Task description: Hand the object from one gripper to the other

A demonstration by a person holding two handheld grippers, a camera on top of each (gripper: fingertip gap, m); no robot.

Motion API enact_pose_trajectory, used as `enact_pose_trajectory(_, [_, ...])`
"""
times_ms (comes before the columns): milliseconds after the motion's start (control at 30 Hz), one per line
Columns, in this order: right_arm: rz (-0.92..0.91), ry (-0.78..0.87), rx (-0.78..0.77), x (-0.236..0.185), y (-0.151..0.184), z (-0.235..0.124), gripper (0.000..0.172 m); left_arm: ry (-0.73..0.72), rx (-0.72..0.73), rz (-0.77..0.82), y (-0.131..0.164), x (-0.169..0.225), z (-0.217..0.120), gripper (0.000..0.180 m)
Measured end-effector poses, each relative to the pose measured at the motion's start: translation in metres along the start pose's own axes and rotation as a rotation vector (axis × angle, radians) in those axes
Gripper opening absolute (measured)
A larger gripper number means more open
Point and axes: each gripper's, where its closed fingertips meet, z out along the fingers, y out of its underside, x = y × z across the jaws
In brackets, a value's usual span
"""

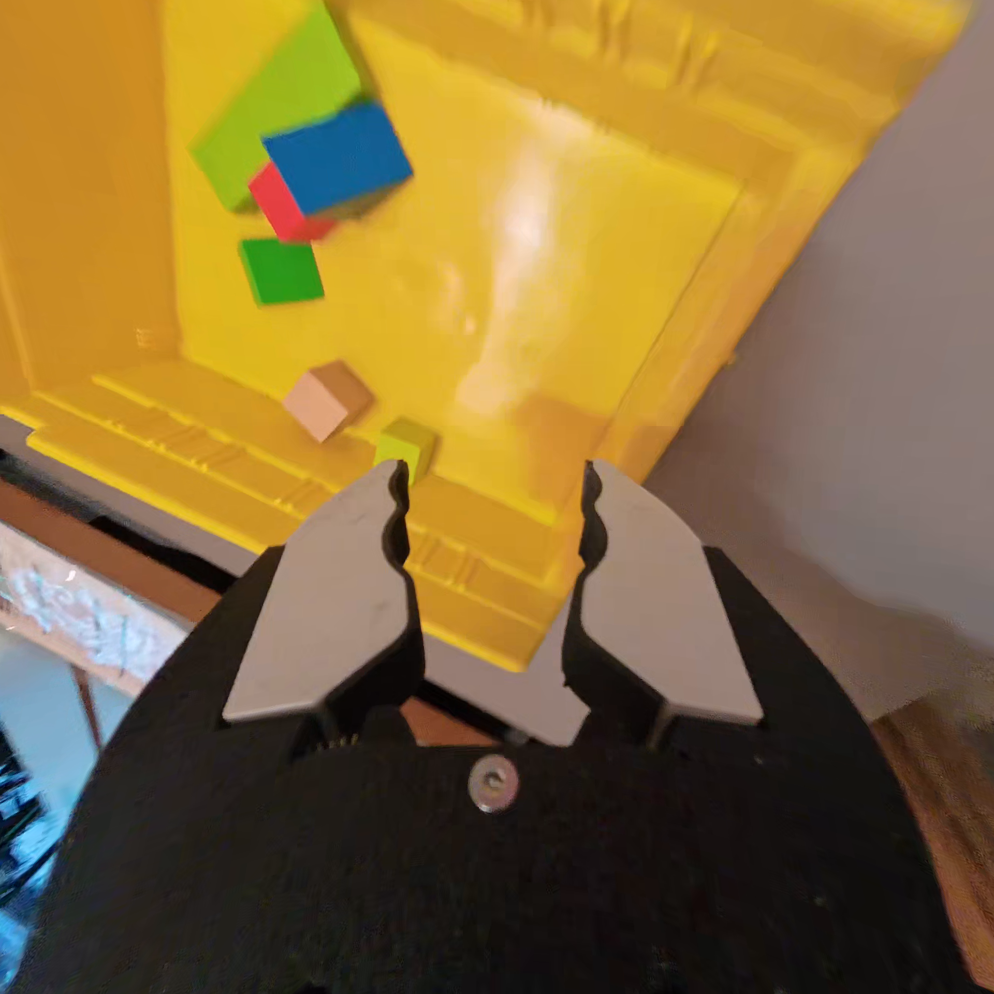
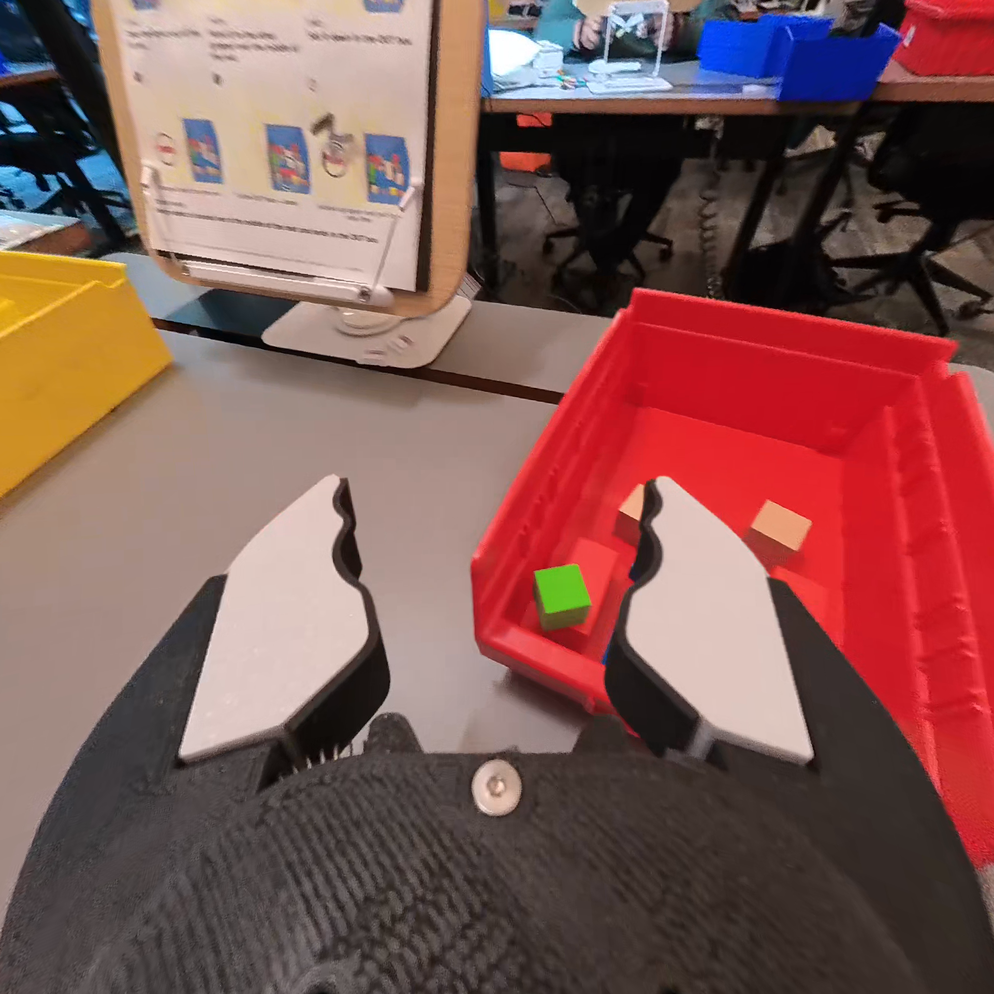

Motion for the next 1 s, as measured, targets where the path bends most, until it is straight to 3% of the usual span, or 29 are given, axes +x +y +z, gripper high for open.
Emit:
enact_pose_trajectory(167, [-0.022, -0.030, 0.027, -0.012, -0.007, 0.000, 0.102, -0.024, -0.201, 0.176, 0.026, -0.032, 0.026, 0.052])
enact_pose_trajectory(533, [-0.036, -0.057, 0.041, -0.021, -0.009, 0.001, 0.102, 0.007, -0.594, 0.337, 0.055, -0.053, 0.080, 0.051])
enact_pose_trajectory(733, [-0.028, -0.061, 0.043, -0.020, -0.008, 0.003, 0.103, -0.017, -0.683, 0.364, 0.060, -0.062, 0.091, 0.049])
enact_pose_trajectory(1000, [-0.036, -0.084, 0.033, -0.026, -0.005, 0.008, 0.102, -0.027, -0.716, 0.308, 0.059, -0.062, 0.101, 0.029])
